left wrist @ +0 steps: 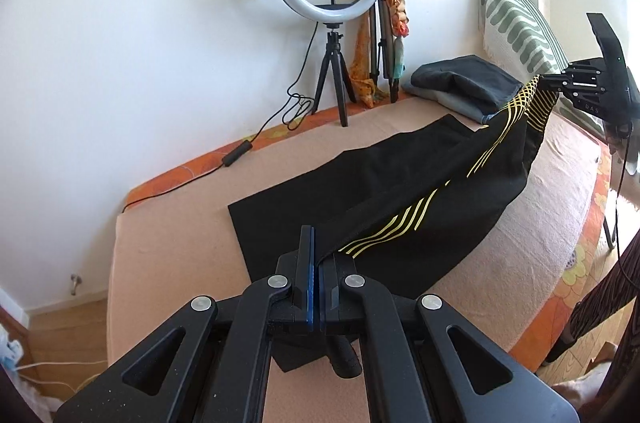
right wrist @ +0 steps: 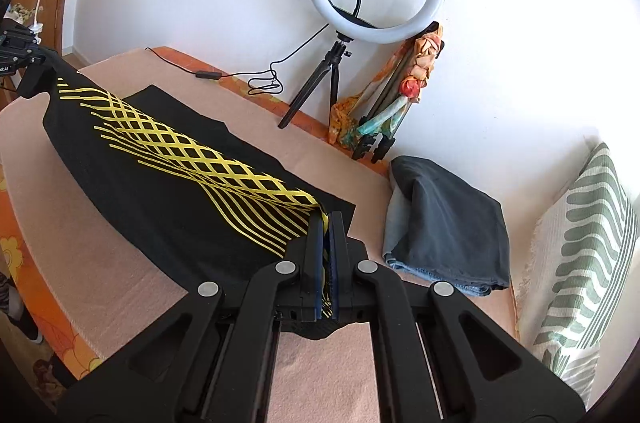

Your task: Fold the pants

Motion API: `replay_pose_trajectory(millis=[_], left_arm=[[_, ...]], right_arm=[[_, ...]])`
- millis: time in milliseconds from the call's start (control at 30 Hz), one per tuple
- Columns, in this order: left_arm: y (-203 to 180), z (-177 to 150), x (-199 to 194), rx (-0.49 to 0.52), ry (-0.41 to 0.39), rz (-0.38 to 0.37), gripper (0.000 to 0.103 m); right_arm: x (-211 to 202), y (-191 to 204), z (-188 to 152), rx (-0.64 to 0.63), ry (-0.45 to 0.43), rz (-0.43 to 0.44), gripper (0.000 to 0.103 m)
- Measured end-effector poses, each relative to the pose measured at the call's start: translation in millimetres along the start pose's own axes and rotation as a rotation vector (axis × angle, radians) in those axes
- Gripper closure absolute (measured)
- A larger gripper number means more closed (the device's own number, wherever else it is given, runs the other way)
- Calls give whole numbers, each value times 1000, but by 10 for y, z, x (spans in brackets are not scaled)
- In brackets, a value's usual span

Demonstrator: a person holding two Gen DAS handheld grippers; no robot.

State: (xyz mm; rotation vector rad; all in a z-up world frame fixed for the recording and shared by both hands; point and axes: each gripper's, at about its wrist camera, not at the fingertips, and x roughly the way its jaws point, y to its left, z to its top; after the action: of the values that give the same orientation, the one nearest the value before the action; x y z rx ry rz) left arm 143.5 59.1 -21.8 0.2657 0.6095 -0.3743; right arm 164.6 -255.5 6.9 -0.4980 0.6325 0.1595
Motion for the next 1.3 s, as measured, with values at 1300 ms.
replay_pose_trajectory(millis=[1300], left_arm=[[810, 194, 2127, -42, 318, 163, 93]], right_arm=[[2702, -236, -110, 17, 458, 46, 79]])
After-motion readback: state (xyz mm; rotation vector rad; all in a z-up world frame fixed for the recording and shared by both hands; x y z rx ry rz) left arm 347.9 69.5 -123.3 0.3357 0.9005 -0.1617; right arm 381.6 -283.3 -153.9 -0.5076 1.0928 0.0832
